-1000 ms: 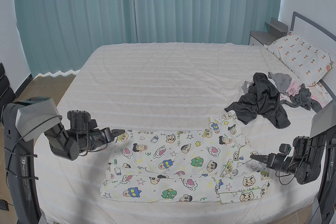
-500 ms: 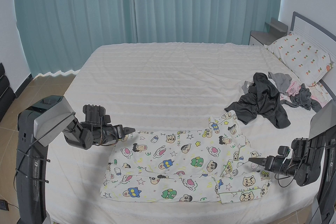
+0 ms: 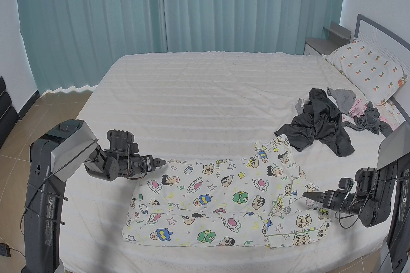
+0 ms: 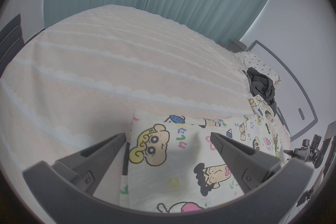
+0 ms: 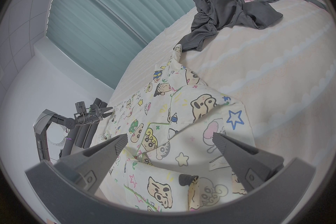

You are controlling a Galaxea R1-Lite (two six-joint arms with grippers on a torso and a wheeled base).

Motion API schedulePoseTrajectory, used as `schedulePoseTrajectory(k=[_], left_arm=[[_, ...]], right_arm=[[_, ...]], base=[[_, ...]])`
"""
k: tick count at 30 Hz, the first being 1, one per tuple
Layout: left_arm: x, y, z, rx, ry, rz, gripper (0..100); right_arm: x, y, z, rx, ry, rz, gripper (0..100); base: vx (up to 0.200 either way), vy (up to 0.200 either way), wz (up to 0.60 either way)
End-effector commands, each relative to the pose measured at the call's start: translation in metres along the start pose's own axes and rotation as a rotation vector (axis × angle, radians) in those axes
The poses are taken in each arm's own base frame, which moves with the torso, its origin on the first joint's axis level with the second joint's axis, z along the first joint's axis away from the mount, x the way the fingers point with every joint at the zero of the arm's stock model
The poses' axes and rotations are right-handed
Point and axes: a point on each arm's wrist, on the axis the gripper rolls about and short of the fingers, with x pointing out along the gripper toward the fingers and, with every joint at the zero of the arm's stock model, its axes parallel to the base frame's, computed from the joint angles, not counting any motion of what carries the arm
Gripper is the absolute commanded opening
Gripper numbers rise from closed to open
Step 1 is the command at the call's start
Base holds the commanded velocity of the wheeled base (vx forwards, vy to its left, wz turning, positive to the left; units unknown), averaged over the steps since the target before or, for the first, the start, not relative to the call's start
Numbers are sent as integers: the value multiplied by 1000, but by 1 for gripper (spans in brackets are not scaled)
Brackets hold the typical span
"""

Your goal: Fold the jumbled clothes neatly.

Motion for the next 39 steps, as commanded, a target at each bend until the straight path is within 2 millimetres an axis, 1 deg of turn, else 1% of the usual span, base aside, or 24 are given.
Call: schedulePoseTrajectory(k=[1, 15, 17, 22, 24, 32, 34, 39], left_arm=[[1, -1, 5, -4, 7, 0, 0], [3, -1, 9, 0, -25, 28, 0], [4, -2, 14, 4, -55, 45, 0], [3, -3, 21, -6, -81, 59, 0], [4, -3, 25, -38, -101, 67, 0], [15, 1, 24, -51, -123, 108, 0], [19, 2, 26, -65, -144, 143, 0], [21, 3, 25, -70, -144, 148, 0]], right_arm=[[0, 1, 0, -8, -5, 4, 100], [0, 2, 1, -10, -7, 5, 100], [0, 2, 1, -9, -6, 5, 100], [0, 2, 1, -9, -6, 5, 100], [0, 2, 1, -10, -7, 5, 100], [0, 2, 1, -11, -8, 6, 100], [0, 2, 1, -11, -8, 6, 100], [0, 2, 1, -10, -7, 5, 100]], base=[[0, 0, 0], [0, 0, 0], [0, 0, 0], [0, 0, 0], [0, 0, 0], [0, 0, 0], [0, 0, 0], [0, 0, 0]])
